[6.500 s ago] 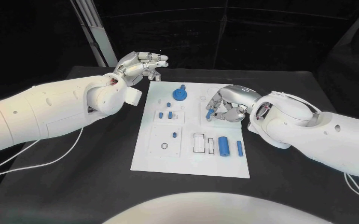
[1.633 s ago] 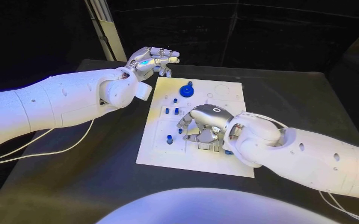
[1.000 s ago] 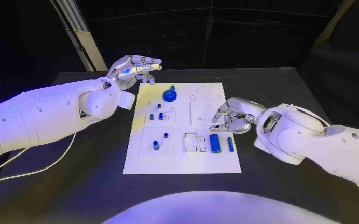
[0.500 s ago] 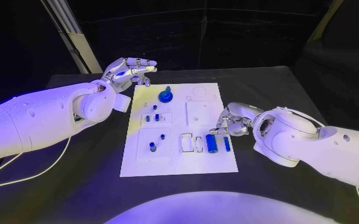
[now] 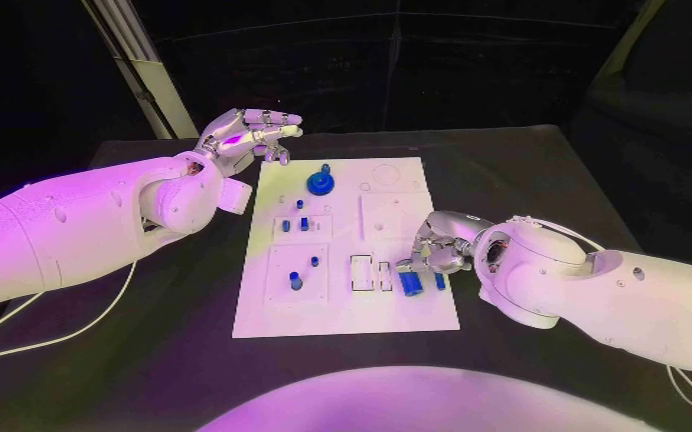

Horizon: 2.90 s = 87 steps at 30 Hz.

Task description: Assemble the parts on the task board

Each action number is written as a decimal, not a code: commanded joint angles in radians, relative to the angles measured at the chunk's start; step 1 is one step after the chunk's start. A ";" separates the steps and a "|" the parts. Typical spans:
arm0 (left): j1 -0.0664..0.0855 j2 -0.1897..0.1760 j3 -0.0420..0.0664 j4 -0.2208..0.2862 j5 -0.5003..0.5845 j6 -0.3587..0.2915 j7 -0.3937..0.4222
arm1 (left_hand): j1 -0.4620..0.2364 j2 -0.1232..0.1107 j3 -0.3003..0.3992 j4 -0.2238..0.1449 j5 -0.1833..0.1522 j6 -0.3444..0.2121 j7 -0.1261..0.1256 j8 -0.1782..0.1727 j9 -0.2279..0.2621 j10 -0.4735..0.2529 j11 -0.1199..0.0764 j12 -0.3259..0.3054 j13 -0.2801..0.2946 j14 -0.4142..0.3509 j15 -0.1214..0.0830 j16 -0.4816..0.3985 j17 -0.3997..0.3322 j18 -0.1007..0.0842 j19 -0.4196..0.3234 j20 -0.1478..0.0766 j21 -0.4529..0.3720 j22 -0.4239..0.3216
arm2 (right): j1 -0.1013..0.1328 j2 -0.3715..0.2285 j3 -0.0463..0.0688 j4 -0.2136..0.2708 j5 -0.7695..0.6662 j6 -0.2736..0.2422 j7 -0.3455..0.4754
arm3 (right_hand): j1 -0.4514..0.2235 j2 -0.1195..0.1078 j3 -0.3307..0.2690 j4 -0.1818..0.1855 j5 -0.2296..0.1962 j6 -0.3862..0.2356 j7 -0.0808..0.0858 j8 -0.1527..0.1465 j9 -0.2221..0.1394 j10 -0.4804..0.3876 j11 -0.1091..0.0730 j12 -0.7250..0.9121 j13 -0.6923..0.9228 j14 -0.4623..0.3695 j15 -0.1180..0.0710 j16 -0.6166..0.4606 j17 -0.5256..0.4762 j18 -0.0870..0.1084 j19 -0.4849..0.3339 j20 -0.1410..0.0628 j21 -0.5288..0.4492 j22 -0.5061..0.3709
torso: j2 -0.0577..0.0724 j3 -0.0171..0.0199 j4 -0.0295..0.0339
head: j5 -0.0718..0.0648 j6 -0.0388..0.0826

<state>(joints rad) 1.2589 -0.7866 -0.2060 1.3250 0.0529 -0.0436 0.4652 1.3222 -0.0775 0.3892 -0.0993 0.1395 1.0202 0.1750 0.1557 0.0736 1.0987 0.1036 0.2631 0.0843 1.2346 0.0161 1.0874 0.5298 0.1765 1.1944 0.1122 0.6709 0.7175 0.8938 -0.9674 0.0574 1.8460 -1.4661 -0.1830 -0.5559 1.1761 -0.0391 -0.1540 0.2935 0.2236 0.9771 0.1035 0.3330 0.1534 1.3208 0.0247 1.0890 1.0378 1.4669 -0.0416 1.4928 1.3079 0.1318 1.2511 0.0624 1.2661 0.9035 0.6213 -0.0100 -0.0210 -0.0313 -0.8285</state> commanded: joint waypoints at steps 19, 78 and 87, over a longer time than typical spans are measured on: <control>0.001 -0.006 0.000 0.002 0.004 0.016 -0.004 | -0.006 0.009 -0.009 0.000 -0.003 -0.006 0.003 0.006 -0.001 -0.010 0.000 0.005 0.002 -0.006 0.001 -0.005 -0.002 0.006 -0.005 0.004 -0.005 -0.002 | -0.013 0.035 -0.001 -0.023 -0.141 0.145 -0.024 | 0.019 0.001 -0.021 -0.006 0.003 -0.010 -0.005 0.032 0.025 0.005 -0.005 0.019 0.029 0.070 -0.007 0.002 0.083 -0.008 0.002 -0.001 0.002 -0.003 | -0.001 -0.0005 -0.0010 | 0.005 -0.009; 0.000 0.002 0.000 0.005 0.004 0.038 -0.025 | -0.004 0.009 -0.011 -0.003 -0.003 -0.009 0.004 0.006 -0.002 -0.016 0.001 0.008 0.001 -0.018 0.002 -0.017 -0.028 0.006 -0.008 0.004 -0.008 -0.004 | -0.012 0.127 0.003 0.010 0.108 -0.145 -0.046 | 0.106 0.071 -0.053 -0.002 0.291 0.048 -0.035 0.063 0.108 0.066 -0.033 0.070 0.131 0.081 -0.030 0.028 0.143 -0.017 0.029 -0.022 0.025 0.046 | 0.000 -0.0015 0.0013 | 0.017 -0.006; 0.001 0.003 0.000 0.005 0.004 0.036 -0.026 | -0.004 0.009 -0.011 -0.003 -0.003 -0.010 0.004 0.006 -0.002 -0.017 0.001 0.008 0.001 -0.019 0.002 -0.018 -0.029 0.006 -0.008 0.004 -0.009 -0.004 | -0.010 0.156 0.004 -0.022 0.078 -0.103 -0.057 | 0.077 0.086 -0.068 -0.003 0.258 0.060 -0.040 0.061 0.120 0.067 -0.037 0.052 0.121 0.080 -0.033 0.026 0.140 -0.016 0.028 -0.025 0.022 0.041 | 0.000 -0.0031 0.0018 | 0.021 -0.008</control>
<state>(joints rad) 1.2576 -0.7853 -0.2069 1.3278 0.0530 -0.0190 0.4392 1.3185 -0.0738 0.3835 -0.0993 0.1395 1.0166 0.1785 0.1557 0.0728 1.0916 0.1036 0.2671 0.0845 1.2221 0.0215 1.0766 0.5014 0.1765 1.1916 0.1151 0.6669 0.7140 0.8820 -0.8135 0.0602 1.8262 -1.3733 -0.3122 -0.6053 1.2601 0.0478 -0.2150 0.2910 0.4858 1.0053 0.0908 0.3977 0.2721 1.3832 -0.0125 1.1459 1.1595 1.4667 -0.0699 1.5160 1.3073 0.1320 1.2778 0.0424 1.2888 0.9457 0.6206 -0.0121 -0.0197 -0.0113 -0.8362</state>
